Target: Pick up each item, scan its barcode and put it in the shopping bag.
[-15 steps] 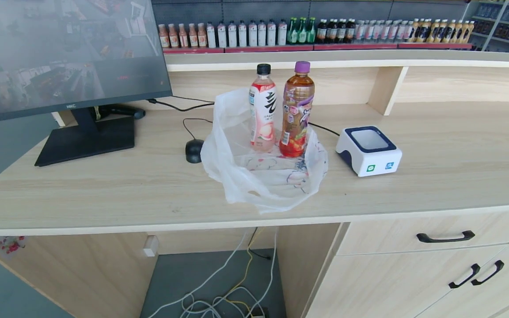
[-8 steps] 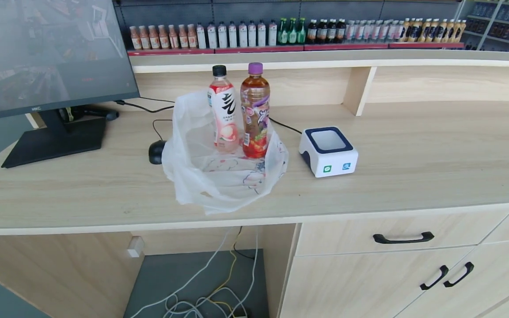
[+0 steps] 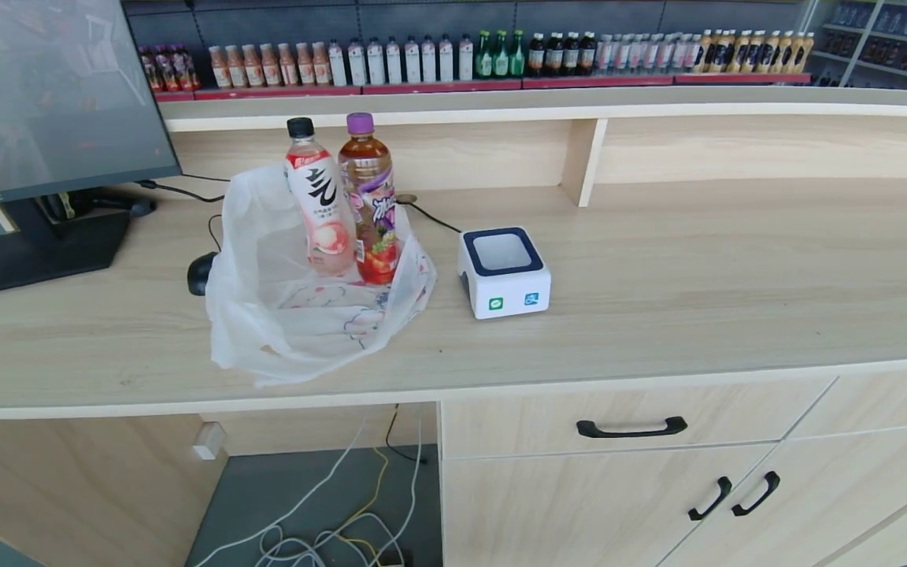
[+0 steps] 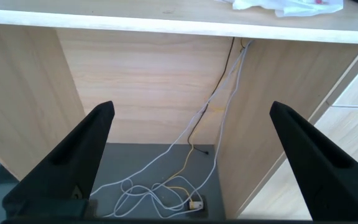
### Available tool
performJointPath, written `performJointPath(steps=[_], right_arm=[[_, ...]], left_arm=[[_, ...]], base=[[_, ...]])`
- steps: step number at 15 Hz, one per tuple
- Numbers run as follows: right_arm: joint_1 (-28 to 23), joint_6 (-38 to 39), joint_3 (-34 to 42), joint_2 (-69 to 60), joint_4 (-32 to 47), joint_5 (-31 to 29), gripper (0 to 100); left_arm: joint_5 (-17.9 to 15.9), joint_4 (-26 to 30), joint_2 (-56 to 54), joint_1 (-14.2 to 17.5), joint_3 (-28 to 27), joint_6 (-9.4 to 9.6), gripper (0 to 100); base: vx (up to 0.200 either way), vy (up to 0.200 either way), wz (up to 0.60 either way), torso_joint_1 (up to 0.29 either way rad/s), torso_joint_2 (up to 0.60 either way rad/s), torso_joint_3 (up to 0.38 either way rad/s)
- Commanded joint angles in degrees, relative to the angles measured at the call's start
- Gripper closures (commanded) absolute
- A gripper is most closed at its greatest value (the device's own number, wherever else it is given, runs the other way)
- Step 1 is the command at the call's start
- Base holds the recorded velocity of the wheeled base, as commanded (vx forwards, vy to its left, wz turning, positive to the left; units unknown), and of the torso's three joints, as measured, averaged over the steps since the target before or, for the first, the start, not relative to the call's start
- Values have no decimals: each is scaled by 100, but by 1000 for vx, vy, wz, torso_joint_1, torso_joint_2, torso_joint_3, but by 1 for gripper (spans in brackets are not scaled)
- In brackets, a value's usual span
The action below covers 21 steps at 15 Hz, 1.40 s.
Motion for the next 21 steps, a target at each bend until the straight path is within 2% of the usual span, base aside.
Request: performJointPath(steps=[1,3,21], right_arm=[[4,3,0,10,9,-2,0],[4,3,0,10,0,-2,0],[4,-50,0,10,0,-2,0]], left_arm=[[4,-4,-2,4,0,-1,0],[4,-4,-2,4,0,8,0],[4,-4,-2,4,0,17,0]], base=[[0,-200,0,2,7,2],[0,-200,0,0,-2,2],[0,0,0,0,0,0]])
